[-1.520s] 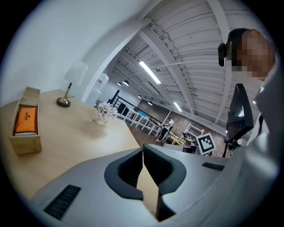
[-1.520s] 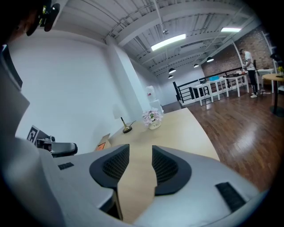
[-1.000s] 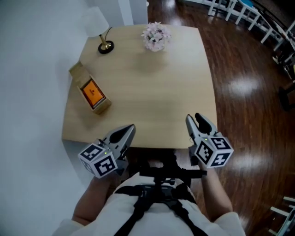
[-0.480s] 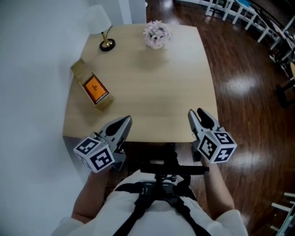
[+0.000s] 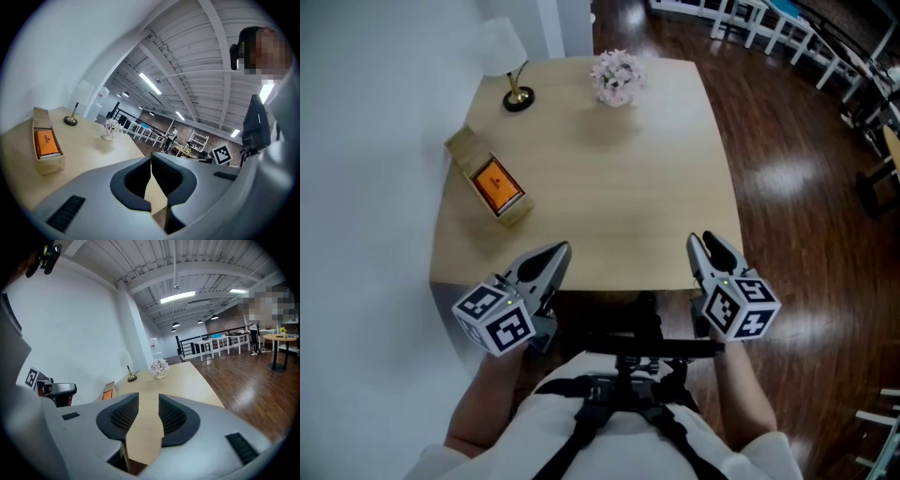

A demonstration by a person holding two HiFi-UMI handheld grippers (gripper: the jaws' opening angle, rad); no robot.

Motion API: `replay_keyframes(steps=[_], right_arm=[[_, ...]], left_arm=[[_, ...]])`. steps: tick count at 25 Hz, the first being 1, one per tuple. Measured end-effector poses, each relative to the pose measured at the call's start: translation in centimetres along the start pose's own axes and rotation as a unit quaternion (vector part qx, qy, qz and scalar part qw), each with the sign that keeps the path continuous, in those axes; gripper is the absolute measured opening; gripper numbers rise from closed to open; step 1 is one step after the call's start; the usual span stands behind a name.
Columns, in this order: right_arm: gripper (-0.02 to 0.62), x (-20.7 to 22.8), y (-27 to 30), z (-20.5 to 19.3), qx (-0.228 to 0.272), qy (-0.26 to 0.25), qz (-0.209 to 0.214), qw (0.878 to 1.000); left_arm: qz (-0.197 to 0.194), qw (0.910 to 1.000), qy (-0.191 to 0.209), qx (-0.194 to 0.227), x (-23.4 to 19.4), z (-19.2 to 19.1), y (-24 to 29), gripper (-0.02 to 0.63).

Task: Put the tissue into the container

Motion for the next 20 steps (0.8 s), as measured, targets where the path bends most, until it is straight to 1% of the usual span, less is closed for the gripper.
replay_keyframes(steps=[3, 10, 13, 20], right_arm=[[0.098, -0.5, -0.3, -0.1, 0.004, -0.006, 0.002, 1.0], [0.017, -1.5, -0.9, -0.2, 0.012, -0.017, 0.01, 1.0], [0.001, -2.1, -1.2, 0.0, 0.013, -0.017, 0.012, 1.0], [0.0, -2.8, -0.9, 0.1, 0.012, -0.016, 0.024, 1.0]], left_arm=[[-0.002, 1.0, 0.0, 0.004, 0.1, -0.1, -0.6, 0.0], [0.0, 0.9999, -0.015, 0.002, 0.6, -1.3, -1.8, 0.0], [-0.003, 0.9998, -0.017, 0.002, 0.9, -1.6, -2.2, 0.0], [-0.005, 0.9998, -0.017, 0.001, 0.9, -1.8, -2.3, 0.0]])
Point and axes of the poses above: the fingertips, and each gripper's own axes: y forward along the fingers, x to its right, z out of its top, the point moved 3 cm from there along -y, backward along the fingers
